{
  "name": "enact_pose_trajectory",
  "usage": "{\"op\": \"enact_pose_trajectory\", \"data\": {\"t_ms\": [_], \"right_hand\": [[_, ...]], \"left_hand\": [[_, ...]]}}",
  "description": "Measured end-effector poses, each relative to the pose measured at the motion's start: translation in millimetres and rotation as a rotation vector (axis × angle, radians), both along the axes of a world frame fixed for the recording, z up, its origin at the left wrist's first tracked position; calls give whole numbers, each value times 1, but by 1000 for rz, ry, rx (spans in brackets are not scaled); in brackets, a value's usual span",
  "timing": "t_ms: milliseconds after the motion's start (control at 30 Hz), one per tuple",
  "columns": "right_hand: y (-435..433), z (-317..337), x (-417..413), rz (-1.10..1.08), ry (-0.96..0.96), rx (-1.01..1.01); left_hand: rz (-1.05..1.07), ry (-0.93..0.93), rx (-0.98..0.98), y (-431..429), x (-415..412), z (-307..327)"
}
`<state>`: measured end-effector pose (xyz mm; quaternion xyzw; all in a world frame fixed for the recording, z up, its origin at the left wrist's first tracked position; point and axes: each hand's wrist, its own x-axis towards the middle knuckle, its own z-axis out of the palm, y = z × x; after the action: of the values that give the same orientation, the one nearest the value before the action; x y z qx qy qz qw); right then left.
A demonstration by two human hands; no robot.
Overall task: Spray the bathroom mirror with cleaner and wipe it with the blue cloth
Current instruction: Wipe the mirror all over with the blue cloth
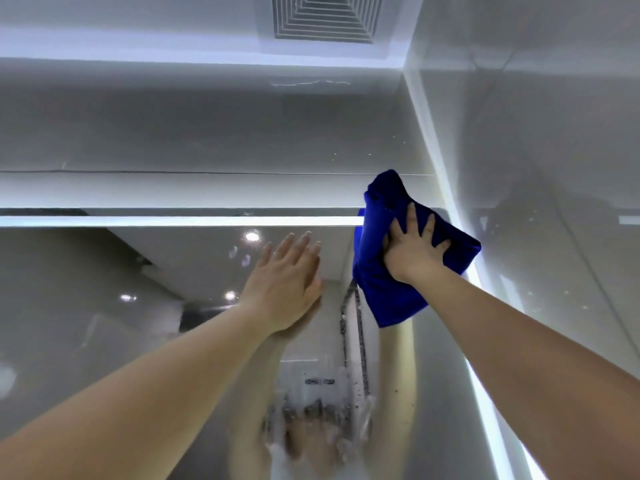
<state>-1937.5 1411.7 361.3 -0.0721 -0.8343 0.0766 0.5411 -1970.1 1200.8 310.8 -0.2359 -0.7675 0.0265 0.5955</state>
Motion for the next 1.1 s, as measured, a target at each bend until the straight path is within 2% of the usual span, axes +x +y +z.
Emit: {"op": "enact_pose_trajectory", "data": {"t_ms": [267,433,600,733,900,1100], "right_hand": [[23,-7,-1,23,63,100],[24,-19,-7,2,137,94],[25,-37,-10,-21,180,113],[25,-65,-12,-29,166,139],[24,-110,-8,-32,113,131],[19,-151,-2,-38,18,114]], "left_hand": [[14,-26,-7,32,-19,-7],[3,16,17,35,-24,-9],[20,-20,-12,33,-19,-6],[39,-87,-26,29,-7,-6],[89,-89,-58,25,-1,-46],[130,-193,-47,17,7,-75]]}}
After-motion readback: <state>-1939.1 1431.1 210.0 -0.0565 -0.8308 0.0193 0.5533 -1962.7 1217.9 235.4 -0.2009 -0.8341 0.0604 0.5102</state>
